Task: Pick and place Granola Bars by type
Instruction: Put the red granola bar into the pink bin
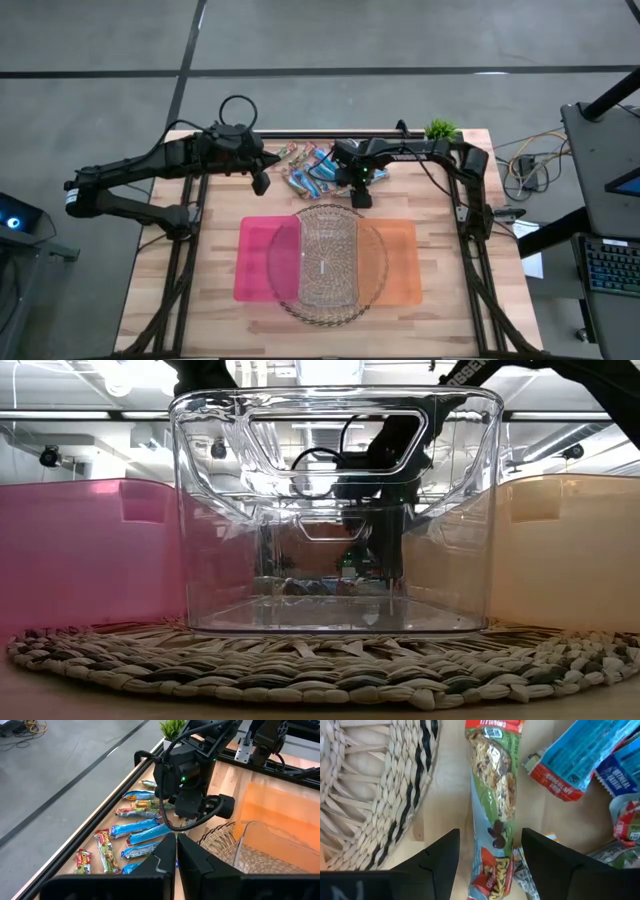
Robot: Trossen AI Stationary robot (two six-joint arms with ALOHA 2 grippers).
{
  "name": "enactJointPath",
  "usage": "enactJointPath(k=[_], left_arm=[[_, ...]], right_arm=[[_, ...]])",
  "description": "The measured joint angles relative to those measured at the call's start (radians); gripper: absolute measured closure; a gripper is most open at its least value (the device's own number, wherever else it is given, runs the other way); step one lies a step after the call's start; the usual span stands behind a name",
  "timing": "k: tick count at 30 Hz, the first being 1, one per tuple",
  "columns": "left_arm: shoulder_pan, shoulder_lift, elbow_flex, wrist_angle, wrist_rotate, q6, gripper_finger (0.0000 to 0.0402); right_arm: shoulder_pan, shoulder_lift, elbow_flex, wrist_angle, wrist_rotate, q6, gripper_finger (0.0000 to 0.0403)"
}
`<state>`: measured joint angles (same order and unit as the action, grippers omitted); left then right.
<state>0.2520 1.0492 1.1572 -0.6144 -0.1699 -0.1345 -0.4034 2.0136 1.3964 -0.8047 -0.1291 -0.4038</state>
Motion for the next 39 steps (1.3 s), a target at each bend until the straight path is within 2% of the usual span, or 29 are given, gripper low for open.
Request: enactJointPath(k=[21, 39], left_arm=[[0.000, 0.000, 0.000, 0.000, 0.000, 0.000, 0.0402], [0.000, 0.000, 0.000, 0.000, 0.000, 0.000, 0.0402]], right_arm=[[0.005, -0.001, -0.056, 0.075, -0.002, 0.035, 0.0203], [0.004, -0.004, -0.072, 0.084, 0.002, 0.038, 0.0328]])
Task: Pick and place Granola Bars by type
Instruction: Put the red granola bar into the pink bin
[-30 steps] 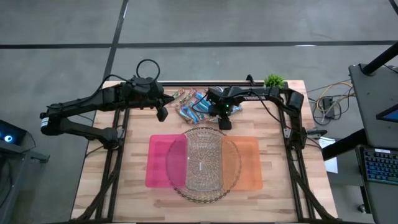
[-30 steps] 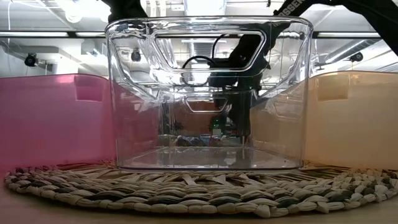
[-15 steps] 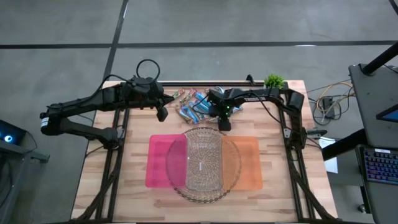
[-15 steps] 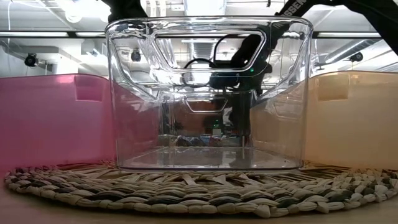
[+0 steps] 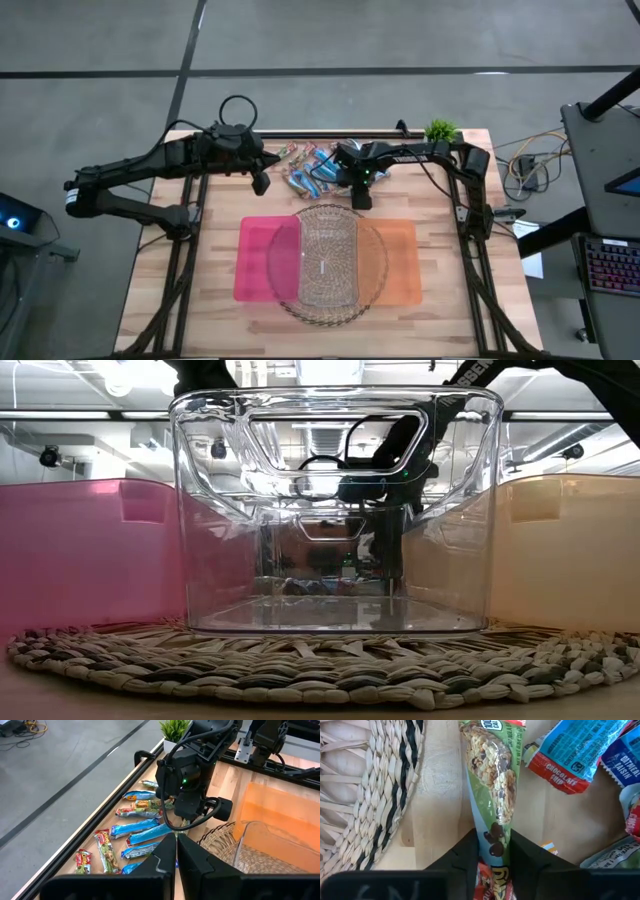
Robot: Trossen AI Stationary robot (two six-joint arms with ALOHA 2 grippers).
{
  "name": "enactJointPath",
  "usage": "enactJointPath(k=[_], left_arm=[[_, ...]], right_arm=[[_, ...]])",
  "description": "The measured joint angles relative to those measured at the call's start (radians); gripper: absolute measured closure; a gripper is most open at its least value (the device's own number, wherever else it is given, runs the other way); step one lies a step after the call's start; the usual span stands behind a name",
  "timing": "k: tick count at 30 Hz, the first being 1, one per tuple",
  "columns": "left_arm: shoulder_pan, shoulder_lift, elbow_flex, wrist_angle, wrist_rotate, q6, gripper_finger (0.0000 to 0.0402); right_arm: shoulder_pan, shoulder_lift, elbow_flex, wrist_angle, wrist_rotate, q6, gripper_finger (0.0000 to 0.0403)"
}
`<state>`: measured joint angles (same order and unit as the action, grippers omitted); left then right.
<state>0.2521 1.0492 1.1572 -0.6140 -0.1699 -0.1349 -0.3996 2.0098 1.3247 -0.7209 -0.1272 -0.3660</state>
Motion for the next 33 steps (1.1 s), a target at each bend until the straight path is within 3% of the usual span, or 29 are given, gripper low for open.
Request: enactJointPath(k=[8, 28, 33], left_arm=[[0.000, 0.000, 0.000, 0.000, 0.000, 0.000, 0.0402], [0.000, 0.000, 0.000, 0.000, 0.000, -0.001, 0.0402], [0.000, -0.007, 0.000, 0.000, 0.050, -0.048, 0.0402]], right_arm=[[0.000, 0.000, -0.001, -0.001, -0.002, -0.001, 0.0358], [0.001, 0.002, 0.024, -0.020, -0.009, -0.001, 0.0360], [0.001, 0.002, 0.046, -0.039, -0.019, -0.004, 0.0360]])
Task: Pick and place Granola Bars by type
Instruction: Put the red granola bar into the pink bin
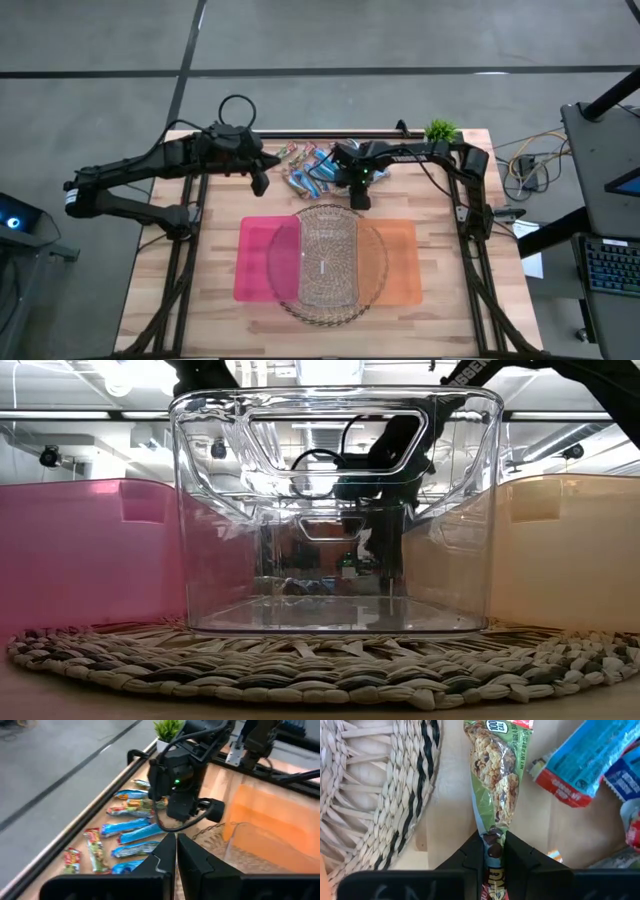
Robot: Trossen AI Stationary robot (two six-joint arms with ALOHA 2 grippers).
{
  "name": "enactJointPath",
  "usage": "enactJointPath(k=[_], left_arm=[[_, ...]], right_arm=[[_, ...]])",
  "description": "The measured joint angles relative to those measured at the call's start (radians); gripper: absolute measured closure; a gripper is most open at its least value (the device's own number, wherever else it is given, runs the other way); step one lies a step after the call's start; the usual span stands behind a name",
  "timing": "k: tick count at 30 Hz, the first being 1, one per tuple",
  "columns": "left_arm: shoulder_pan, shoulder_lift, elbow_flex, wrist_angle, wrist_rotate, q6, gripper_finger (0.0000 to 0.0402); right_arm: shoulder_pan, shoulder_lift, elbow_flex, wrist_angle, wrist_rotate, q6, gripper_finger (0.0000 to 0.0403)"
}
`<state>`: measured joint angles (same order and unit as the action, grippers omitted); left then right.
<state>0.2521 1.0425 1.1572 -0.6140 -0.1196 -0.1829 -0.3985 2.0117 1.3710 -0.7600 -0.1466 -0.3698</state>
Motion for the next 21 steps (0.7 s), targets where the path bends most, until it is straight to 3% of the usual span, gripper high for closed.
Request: enactJointPath(k=[11, 21], left_arm=[[0.000, -0.061, 0.002, -0.024, 0.005, 0.006, 0.0402], [0.000, -0.145, 0.002, -0.059, 0.003, 0.032, 0.0402]], right_arm=[[0.007, -0.048, 0.037, -0.036, -0.006, 0.000, 0.0360], [0.028, -0.137, 0.165, -0.059, -0.023, 0.044, 0.0360]])
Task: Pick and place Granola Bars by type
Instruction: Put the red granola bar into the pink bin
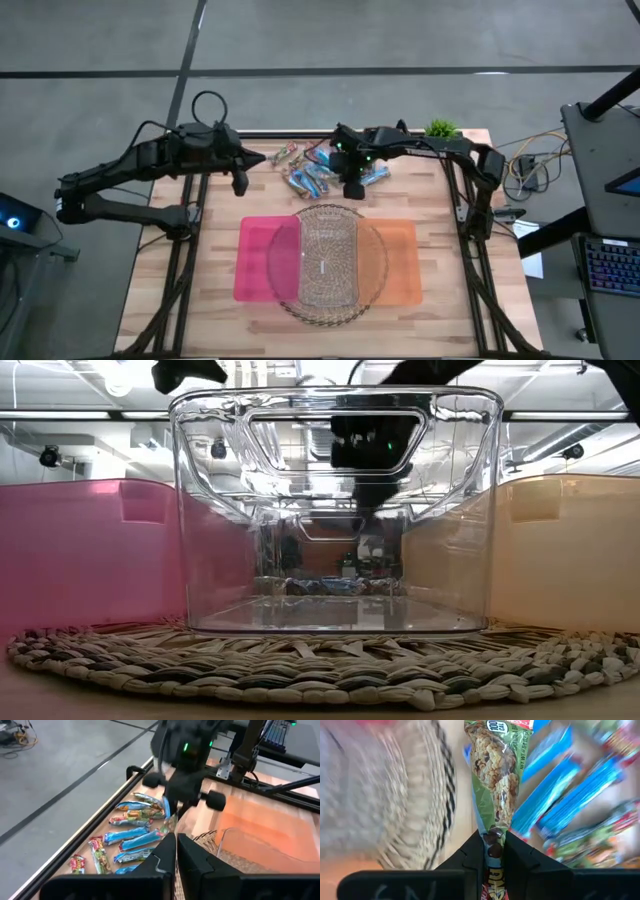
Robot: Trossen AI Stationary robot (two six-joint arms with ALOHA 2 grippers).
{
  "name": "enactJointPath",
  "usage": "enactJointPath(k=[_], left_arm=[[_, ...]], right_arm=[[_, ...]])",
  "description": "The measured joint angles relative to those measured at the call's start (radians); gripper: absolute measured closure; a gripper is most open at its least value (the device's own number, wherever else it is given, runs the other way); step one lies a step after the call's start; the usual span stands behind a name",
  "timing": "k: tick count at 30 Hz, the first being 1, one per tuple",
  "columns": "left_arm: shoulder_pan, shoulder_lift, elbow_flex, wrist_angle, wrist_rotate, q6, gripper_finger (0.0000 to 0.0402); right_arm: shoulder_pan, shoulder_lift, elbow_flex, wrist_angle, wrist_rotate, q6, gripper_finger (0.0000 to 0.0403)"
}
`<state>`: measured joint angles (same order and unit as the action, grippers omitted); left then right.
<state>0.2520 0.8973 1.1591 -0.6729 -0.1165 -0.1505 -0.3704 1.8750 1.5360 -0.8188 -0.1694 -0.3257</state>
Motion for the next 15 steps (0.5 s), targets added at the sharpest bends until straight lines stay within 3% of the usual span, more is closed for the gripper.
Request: enactJointPath(k=[15], left_arm=[[0.000, -0.104, 0.000, -0.125, 0.000, -0.004, 0.0402]], right_arm=[[0.116, -0.036, 0.223, -0.040, -0.045, 0.092, 0.0360]])
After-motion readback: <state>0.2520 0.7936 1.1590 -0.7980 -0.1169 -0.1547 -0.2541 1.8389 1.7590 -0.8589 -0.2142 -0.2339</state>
